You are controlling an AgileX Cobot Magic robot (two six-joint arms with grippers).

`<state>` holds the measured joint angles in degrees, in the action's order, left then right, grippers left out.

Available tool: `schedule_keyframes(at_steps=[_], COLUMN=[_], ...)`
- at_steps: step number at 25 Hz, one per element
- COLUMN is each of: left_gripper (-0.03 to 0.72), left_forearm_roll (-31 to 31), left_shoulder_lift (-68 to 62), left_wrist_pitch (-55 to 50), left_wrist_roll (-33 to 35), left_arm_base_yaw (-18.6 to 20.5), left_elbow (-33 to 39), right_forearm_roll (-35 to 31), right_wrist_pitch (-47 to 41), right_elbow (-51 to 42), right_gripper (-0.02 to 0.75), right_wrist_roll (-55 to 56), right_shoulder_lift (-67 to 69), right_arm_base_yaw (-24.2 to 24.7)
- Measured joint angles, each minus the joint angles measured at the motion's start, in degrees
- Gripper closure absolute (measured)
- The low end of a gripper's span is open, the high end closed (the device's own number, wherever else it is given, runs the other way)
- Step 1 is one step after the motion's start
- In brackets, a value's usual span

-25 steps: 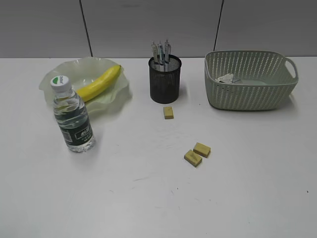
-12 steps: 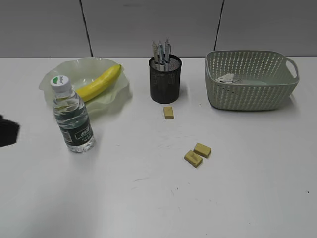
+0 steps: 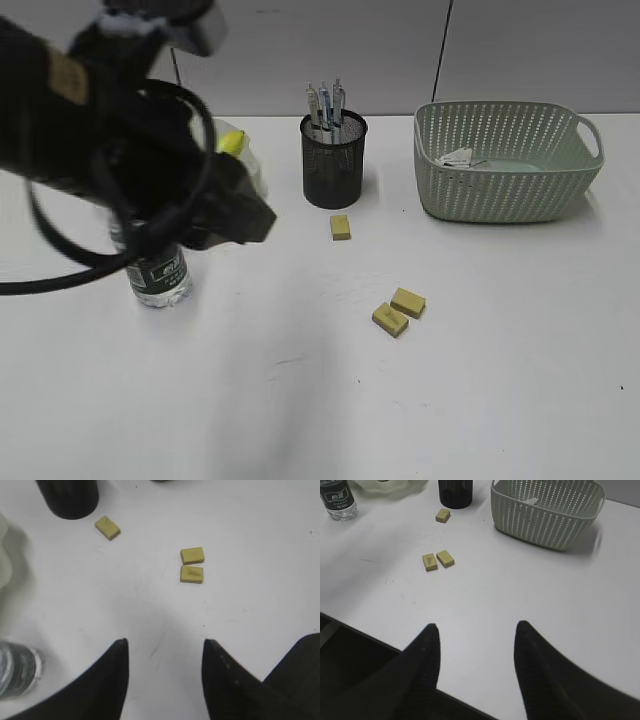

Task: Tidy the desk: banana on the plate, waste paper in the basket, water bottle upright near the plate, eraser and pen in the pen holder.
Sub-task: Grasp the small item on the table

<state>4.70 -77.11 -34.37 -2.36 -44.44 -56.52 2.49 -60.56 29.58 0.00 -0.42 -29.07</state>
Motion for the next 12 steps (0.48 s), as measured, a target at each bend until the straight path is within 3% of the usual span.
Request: schedule_keyframes(at_steps=[5,12], left_gripper=[0.271,0.188], left_forearm_roll=[-1.1,-1.2], left_shoulder_lift=[-11.3,-25.4], left_wrist_pitch=[0.2,-2.8], left_wrist_roll=[0.0,0.0], left_arm_base_yaw=[-3.3,-4.1], left_elbow=[-7.8,-18.4], right_forearm_roll=[0.0,0.0], right_wrist_pitch=[0.7,0.8], right_elbow=[-0.5,-0.5], right_gripper=[0.346,0.346], right_wrist_roll=[0.0,0.0], right_shoulder_lift=[0.0,0.0], right_arm_base_yaw=[0.0,0.0])
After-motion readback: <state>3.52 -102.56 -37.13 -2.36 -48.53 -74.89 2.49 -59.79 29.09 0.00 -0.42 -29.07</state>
